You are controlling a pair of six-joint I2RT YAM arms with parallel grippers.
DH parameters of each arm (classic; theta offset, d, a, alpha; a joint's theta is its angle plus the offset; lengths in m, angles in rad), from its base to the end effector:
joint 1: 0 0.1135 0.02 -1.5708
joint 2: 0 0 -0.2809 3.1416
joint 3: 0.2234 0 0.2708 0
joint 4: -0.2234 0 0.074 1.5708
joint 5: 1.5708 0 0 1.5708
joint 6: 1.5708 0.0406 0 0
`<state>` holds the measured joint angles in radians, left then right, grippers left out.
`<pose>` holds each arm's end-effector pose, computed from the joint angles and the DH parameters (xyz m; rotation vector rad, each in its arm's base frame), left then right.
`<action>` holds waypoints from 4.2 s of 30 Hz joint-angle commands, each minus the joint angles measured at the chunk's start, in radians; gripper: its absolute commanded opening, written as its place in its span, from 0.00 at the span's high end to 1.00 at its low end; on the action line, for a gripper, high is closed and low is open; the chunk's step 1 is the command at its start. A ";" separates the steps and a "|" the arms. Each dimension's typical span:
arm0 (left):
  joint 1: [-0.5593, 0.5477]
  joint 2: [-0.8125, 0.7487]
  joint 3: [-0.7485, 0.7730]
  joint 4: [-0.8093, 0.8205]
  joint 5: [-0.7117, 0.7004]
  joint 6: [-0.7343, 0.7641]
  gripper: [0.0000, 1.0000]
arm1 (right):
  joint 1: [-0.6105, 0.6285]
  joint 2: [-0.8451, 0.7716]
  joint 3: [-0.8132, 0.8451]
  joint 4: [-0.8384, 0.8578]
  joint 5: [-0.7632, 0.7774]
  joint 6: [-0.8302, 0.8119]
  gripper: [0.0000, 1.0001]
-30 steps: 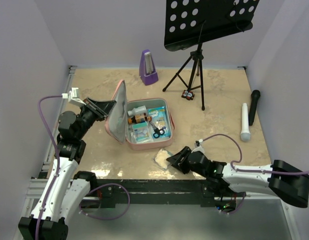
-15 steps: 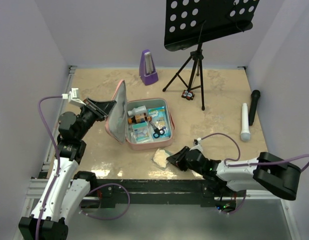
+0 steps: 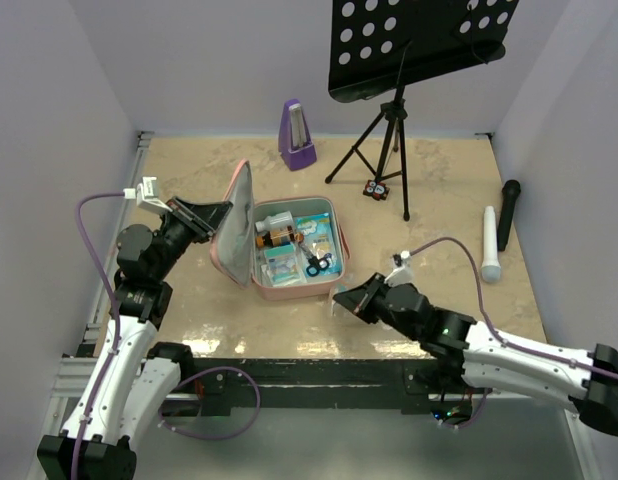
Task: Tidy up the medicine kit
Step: Pick up the medicine pouch from the center of the board, then place the medicine pouch inside the medicine box.
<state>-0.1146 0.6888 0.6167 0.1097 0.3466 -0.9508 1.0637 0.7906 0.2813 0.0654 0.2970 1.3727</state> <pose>0.1802 -0.0346 0.3371 -0.3880 1.5971 -1.0966 0.0998 0.1552 0.1883 0.5489 2.1609 1.2014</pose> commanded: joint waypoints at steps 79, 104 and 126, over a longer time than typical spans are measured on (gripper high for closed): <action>-0.007 0.005 0.133 -0.050 -0.018 -0.005 1.00 | 0.012 0.914 1.351 -0.246 -0.140 -0.936 1.00; -0.008 0.021 0.169 -0.092 -0.024 0.037 1.00 | 0.005 0.883 1.447 -0.365 0.008 -1.005 1.00; -0.007 0.017 0.207 -0.073 -0.012 0.010 1.00 | -0.015 1.072 1.471 -0.397 -0.039 -0.991 1.00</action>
<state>-0.1143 0.7219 0.7456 -0.0738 0.3031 -0.9146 1.0454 1.9106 1.7668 -0.3347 0.2619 0.3702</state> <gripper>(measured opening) 0.177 0.007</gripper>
